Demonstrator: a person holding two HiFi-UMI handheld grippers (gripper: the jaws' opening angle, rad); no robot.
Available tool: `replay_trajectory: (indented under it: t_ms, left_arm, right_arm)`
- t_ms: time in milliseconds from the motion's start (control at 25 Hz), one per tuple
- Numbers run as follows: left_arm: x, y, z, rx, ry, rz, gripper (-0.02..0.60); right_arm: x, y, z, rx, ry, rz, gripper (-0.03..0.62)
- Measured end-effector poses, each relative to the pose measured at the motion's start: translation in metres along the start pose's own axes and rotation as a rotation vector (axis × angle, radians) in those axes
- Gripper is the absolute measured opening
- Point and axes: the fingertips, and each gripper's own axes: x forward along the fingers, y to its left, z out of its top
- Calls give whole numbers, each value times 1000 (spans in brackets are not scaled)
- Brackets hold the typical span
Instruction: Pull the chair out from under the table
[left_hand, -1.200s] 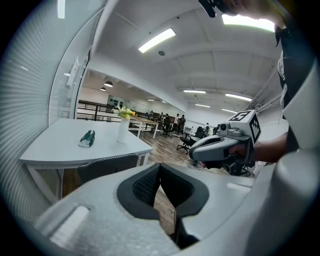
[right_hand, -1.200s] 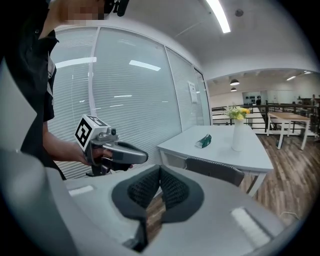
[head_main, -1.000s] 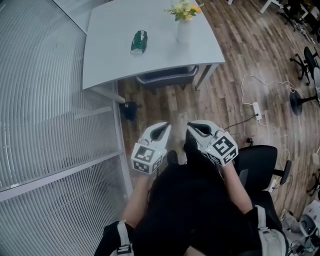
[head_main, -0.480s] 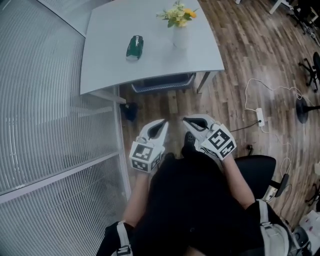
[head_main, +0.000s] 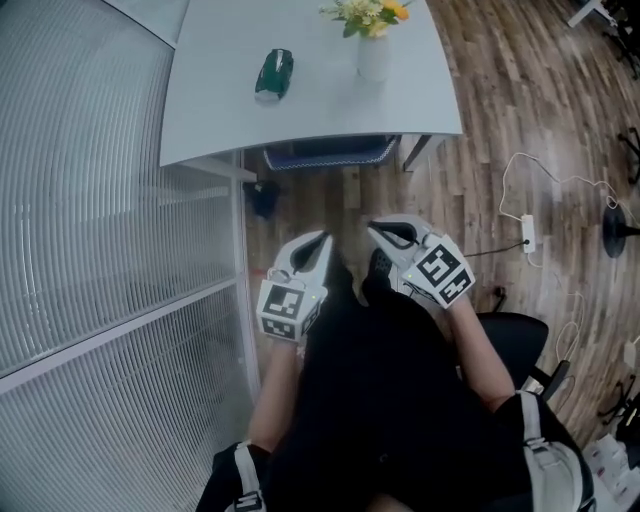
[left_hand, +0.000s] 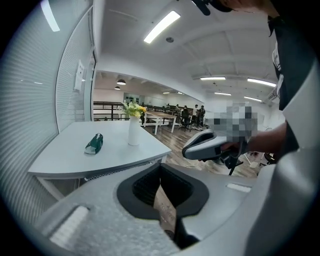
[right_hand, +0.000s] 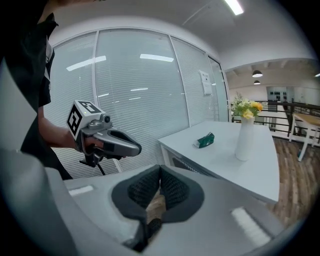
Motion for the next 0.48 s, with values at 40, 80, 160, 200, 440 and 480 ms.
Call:
replay_trajectory:
  t_ms: [40,80,160,200,440,480]
  left_arm:
    - [1,3,-1,-3,2,3,11]
    - [2,5,-1,-3,4,0,11]
    - [5,5,0,2,0,-17,12]
    - [8,6,2,8,-5,-28,12]
    - [34,19,10,70,-2,-97,12]
    - [39,22,10,100,9,-109,12]
  right_arm:
    - [2,-1,0,-8,6,0,3]
    - [3,-3,1,-14,12,-3,3]
    - [4,-5,1,-24,24,-14,3]
    - [5,-7,2,-28,31,-22,3]
    - [14,-21,4,-39,84,-87,21]
    - [16,-24,5,-40,92,-99,30]
